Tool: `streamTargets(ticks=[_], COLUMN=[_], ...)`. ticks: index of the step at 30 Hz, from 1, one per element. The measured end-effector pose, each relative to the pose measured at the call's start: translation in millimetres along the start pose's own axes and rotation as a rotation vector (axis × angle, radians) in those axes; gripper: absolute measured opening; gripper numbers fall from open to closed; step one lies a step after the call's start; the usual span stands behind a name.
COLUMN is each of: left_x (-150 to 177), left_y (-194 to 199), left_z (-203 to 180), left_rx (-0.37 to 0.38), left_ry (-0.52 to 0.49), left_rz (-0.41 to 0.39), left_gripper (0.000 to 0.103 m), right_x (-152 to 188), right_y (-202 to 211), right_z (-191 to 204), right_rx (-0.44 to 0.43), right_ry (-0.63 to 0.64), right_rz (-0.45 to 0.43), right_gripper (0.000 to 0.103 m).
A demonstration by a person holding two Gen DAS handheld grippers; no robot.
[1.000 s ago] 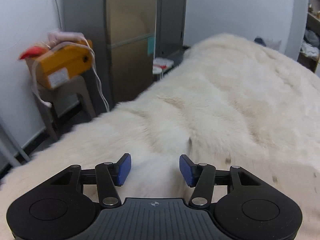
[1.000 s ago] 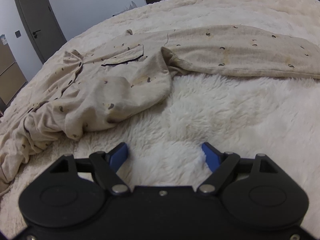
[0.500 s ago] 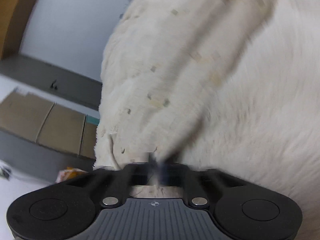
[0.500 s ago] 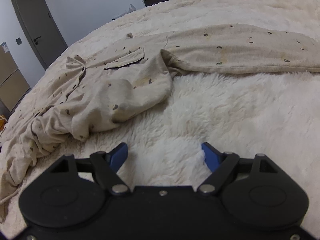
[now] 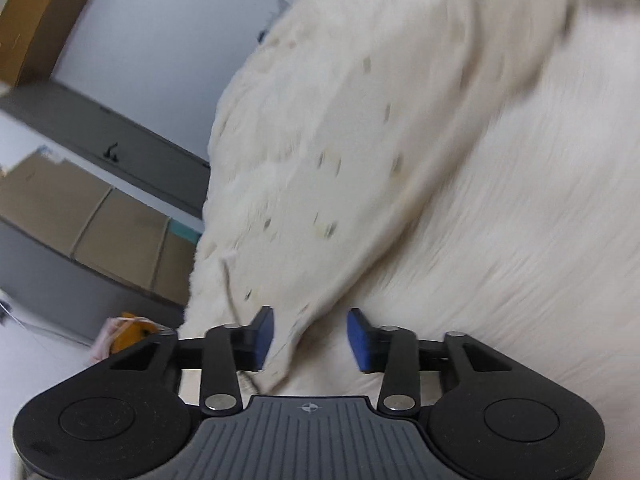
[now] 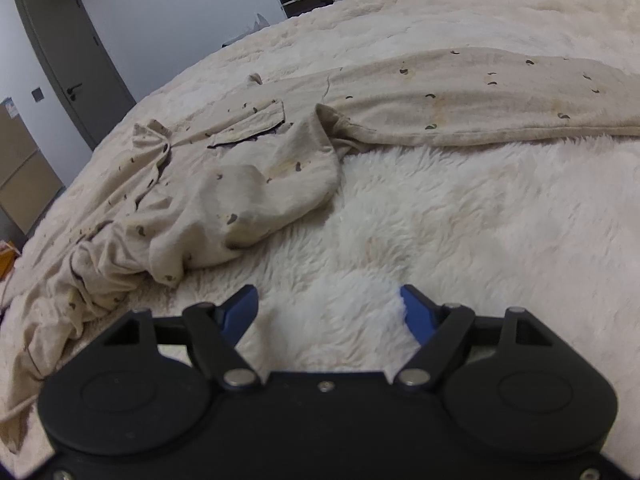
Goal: Fold clothes
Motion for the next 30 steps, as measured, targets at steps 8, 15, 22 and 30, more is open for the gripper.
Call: streamTargets(ticks=[8,15,22,30], left_x=[-70.4,-114.3,-138.7,-149.7], left_y=[120.9,224.8,226.6,178.2], left_z=[-98.0,-249.2,-342.4,-356.1], left_rx=[0.266,0.522,0.598,0.576], left_ry=[0.071,0.100,0.107,0.311], left_rz=[-0.122,-0.192,-0.194,-0.117], left_gripper=[0.061,0.062,0.062,0.062], right_x=[-0.8,-7.7,-39.5,-122.5], right_y=[8.7,22.7,55.0,74.5], right_z=[7.5,-13.1,-133.3,-326.4], right_rx=[-0.035,-0.063,0.057,0.348], right_ry=[-0.007,-0.129,-0.366,-0.361], right_rz=[-0.021,-0.065,-0.190,-0.204], right_gripper=[0.077,0.075,0.075,0.075])
Point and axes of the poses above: each gripper's, at about its wrist camera, not at the fingertips, and y roughly against the way its jaws point, z to its left, x to its underside, the point moved 10 cm from there along -y, roughly the way its jaws point, and after that the axes turned 14 degrees about y, right-handed, at the moved point
